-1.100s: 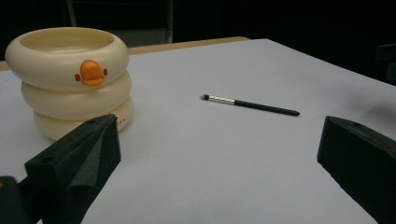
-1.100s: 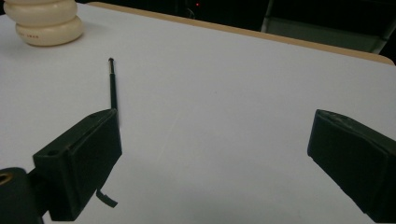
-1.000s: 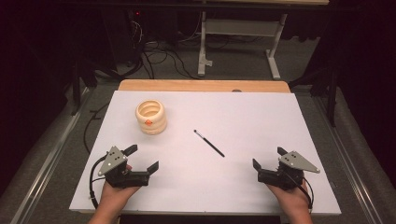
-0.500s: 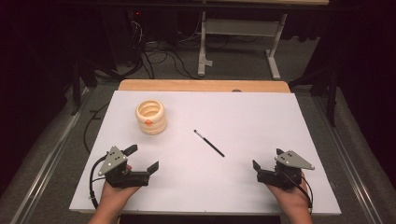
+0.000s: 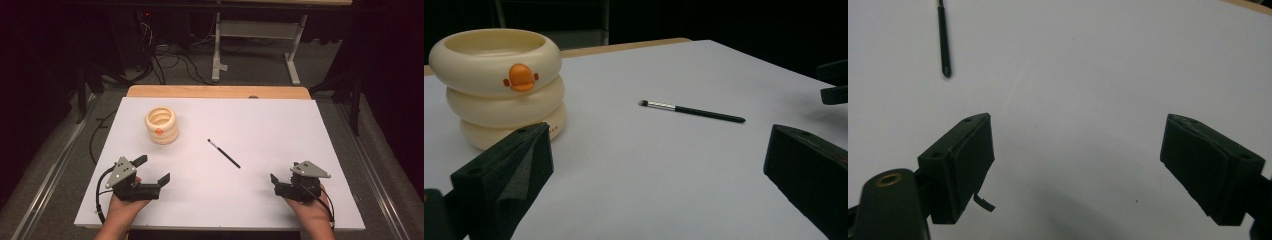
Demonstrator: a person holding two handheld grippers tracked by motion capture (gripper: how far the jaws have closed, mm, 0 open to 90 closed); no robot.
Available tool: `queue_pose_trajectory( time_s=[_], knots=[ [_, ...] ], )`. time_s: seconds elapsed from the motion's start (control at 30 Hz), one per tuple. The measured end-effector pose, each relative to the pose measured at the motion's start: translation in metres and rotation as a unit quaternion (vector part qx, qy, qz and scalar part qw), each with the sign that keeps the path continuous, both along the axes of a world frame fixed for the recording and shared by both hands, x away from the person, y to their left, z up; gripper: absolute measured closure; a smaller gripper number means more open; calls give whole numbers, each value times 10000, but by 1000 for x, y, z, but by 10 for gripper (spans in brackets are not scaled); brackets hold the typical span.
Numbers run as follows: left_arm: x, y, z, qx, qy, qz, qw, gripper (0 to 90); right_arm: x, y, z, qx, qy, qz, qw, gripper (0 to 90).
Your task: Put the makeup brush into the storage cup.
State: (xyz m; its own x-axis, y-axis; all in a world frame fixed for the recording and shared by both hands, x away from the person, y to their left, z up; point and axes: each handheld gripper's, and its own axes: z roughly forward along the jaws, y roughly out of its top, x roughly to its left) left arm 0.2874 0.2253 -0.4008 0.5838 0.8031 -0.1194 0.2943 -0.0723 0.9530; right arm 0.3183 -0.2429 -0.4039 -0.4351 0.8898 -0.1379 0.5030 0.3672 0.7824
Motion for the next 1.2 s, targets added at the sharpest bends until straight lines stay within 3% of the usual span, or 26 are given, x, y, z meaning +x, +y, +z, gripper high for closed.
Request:
queue_pose_trajectory(
  time_s=[0.5, 0.9, 1.07, 1.2],
  knots=[
    [0, -1, 0, 15, 15, -17, 10000, 1, 5, 4, -7, -199, 593, 44, 9980, 169],
    [-3, -2, 1, 22, 0, -31, 10000, 1, 5, 5, -10, -231, 705, 83, 9972, 181],
    [-4, 1, 1, -47, -13, -17, 10000, 1, 9, 6, -7, -118, 782, 61, 9968, 198],
    [-3, 3, 1, -52, -2, -55, 10000, 1, 13, 9, -2, -202, 903, 71, 9957, 219]
  ],
)
